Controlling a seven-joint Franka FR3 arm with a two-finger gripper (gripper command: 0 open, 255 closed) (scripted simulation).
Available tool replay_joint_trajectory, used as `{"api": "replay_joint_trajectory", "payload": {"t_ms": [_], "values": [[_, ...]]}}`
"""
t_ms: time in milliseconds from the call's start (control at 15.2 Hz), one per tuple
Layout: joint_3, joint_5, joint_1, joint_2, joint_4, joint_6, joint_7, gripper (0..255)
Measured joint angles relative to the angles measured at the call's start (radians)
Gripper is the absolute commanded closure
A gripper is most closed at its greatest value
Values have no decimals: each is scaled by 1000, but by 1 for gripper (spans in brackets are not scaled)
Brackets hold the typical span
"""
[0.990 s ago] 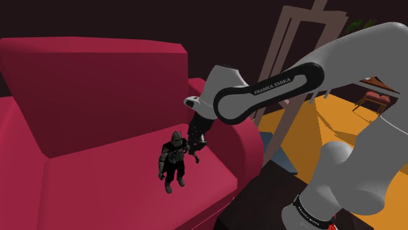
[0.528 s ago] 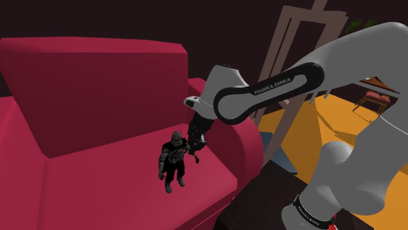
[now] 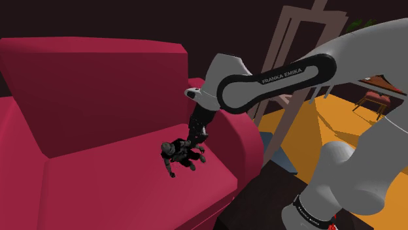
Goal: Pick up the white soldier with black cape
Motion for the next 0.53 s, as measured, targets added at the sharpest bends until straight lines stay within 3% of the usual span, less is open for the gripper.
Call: {"api": "replay_joint_trajectory", "payload": {"t_ms": [528], "values": [[-1,-20,-6,-42,67,-106,27,255]]}}
